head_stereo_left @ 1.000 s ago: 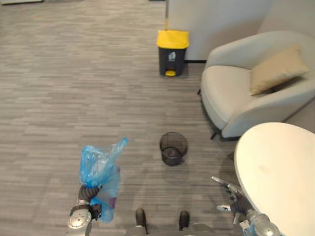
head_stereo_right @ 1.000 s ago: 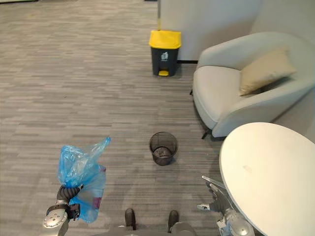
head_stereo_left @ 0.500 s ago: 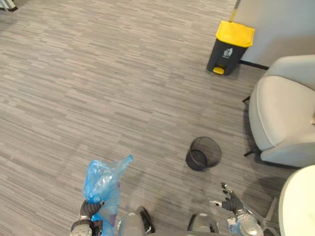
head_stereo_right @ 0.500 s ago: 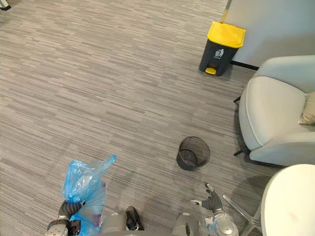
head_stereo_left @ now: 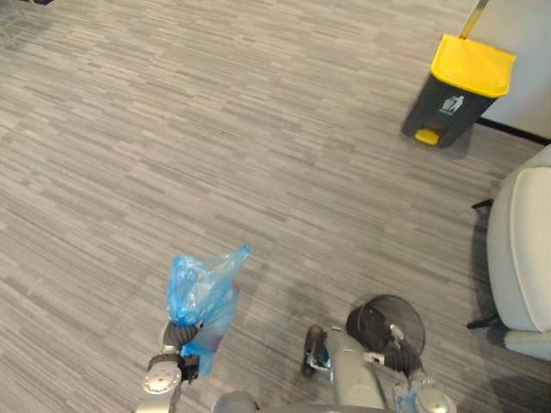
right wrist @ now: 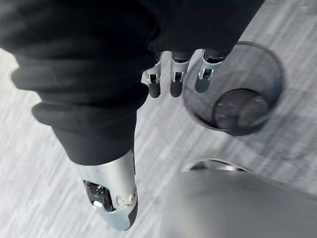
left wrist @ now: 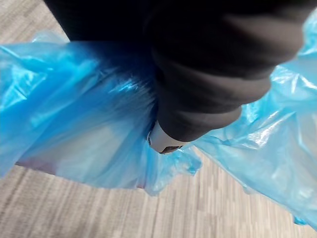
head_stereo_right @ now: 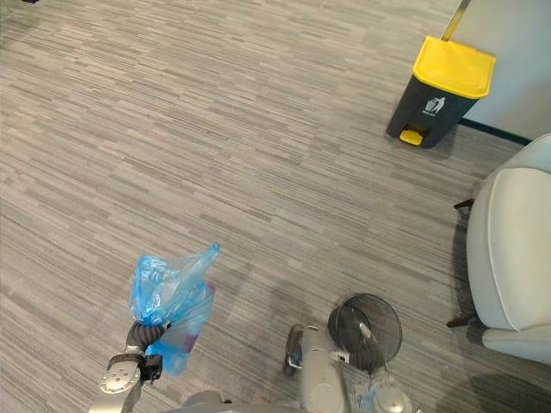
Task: Gather rubbish on tea table into small bin, then transfer packed bag to large trash can.
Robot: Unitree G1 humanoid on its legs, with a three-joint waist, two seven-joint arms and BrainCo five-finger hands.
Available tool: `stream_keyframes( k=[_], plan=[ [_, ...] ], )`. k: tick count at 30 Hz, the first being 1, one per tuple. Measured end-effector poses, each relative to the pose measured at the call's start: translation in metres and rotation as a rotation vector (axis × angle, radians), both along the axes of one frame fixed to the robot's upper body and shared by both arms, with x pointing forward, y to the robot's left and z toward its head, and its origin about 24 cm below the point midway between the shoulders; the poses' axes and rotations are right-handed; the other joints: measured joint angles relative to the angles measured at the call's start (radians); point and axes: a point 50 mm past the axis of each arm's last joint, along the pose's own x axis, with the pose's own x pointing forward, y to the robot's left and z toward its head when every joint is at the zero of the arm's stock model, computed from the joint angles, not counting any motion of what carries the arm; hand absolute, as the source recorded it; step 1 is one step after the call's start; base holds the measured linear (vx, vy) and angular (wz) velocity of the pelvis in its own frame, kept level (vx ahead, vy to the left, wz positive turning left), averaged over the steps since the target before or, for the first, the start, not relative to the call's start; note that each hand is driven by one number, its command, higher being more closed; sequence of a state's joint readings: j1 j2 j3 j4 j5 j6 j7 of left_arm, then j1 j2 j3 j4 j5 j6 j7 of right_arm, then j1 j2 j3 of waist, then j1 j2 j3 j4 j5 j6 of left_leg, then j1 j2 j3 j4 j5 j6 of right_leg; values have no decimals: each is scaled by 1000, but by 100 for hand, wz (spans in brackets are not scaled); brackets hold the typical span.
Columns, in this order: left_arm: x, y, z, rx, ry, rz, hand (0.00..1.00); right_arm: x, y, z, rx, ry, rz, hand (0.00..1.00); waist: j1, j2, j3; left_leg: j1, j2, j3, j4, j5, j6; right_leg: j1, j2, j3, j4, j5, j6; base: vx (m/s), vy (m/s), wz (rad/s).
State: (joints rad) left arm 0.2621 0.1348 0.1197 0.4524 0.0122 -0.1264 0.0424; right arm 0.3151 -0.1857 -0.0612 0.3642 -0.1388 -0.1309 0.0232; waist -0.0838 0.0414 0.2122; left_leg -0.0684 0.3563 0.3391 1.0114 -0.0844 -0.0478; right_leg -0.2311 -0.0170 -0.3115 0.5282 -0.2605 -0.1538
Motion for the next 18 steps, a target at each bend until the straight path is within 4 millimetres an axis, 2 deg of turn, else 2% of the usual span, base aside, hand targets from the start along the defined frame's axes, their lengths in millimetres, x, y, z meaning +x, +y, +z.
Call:
stream_keyframes(
  k=[1,3,4,5,7,8,9,10,11,12,13,14,15,16,17,18],
  plan=[
    [2,-1,3,0,-15,-2,100,4,1,5,-2,-28,2,0,13,-13,0,-50,8,-5,76,-49,-1,77,18,51,-58,0,0,717,-121,-99],
    [8,-2,10,1,-58,-8,100,9,1,12,-6,-62,8,0,38,-41,-2,-144,-28,0,86,-120,25,170,17,131,-142,0,0,570,-28,-83],
    [10,-3,13,1,-74,-10,100,10,1,13,-10,-70,11,0,49,-44,0,-176,-44,-1,72,-142,32,197,17,157,-165,0,0,443,44,-89],
    [12,-4,15,-1,-92,-12,100,12,-1,16,-18,-81,14,0,67,-42,0,-244,-69,-24,21,-177,40,248,17,200,-206,-2,2,628,164,-104],
    [14,-5,17,-5,-101,-21,100,14,-1,17,-20,-84,18,0,100,-46,3,-329,-122,-76,-111,-202,19,311,5,265,-237,-23,24,512,215,-114],
    [15,-6,18,-9,-107,-30,100,15,-1,18,-20,-91,18,0,113,-43,-2,-365,-172,-135,-259,-189,-1,334,-16,306,-226,-69,64,508,313,-138],
    [11,-10,16,-17,-99,-33,100,14,-5,19,-34,-92,21,0,129,-21,-17,-372,-199,-212,-465,-132,-43,334,-15,350,-197,-132,118,628,405,-151],
    [7,-11,14,-23,-91,-26,100,14,-7,19,-41,-89,24,0,133,9,-35,-374,-189,-247,-501,-42,-49,338,-3,375,-182,-169,138,553,384,-149],
    [3,-10,11,-24,-68,-18,100,12,-1,14,-15,-70,9,0,126,-28,-47,-378,-200,-210,-415,-78,-16,342,-44,425,-154,-213,166,567,355,-125],
    [5,-6,14,-7,-79,-24,100,6,3,10,4,-52,3,0,124,-64,-68,-368,-199,-151,-372,-144,6,321,-80,455,-113,-208,178,556,316,-112],
    [6,-6,16,-4,-88,-30,100,4,4,9,7,-48,2,0,125,-76,-76,-359,-194,-125,-358,-167,12,307,-91,463,-84,-201,191,537,287,-116],
    [9,-5,20,4,-106,-34,100,4,4,9,7,-48,1,0,130,-94,-80,-316,-182,-75,-338,-213,21,267,-106,471,20,-168,251,613,321,-125],
    [13,-1,25,19,-127,-40,100,11,5,12,7,-68,5,0,124,-108,-73,-247,-177,-31,-344,-253,33,177,-122,467,243,-86,372,504,267,-117],
    [15,0,27,27,-132,-44,100,11,5,12,8,-67,5,0,121,-101,-68,-220,-176,-18,-353,-265,36,130,-130,459,334,-65,388,460,194,-82],
    [22,0,30,38,-149,-52,100,12,5,12,7,-71,6,0,105,-107,-70,-152,-170,1,-383,-286,38,52,-142,401,484,-72,357,403,63,-60],
    [25,3,33,50,-157,-48,100,17,6,14,9,-85,11,0,96,-98,-66,-60,-162,30,-447,-292,34,-21,-148,309,538,-93,294,500,59,-62]
  ],
)
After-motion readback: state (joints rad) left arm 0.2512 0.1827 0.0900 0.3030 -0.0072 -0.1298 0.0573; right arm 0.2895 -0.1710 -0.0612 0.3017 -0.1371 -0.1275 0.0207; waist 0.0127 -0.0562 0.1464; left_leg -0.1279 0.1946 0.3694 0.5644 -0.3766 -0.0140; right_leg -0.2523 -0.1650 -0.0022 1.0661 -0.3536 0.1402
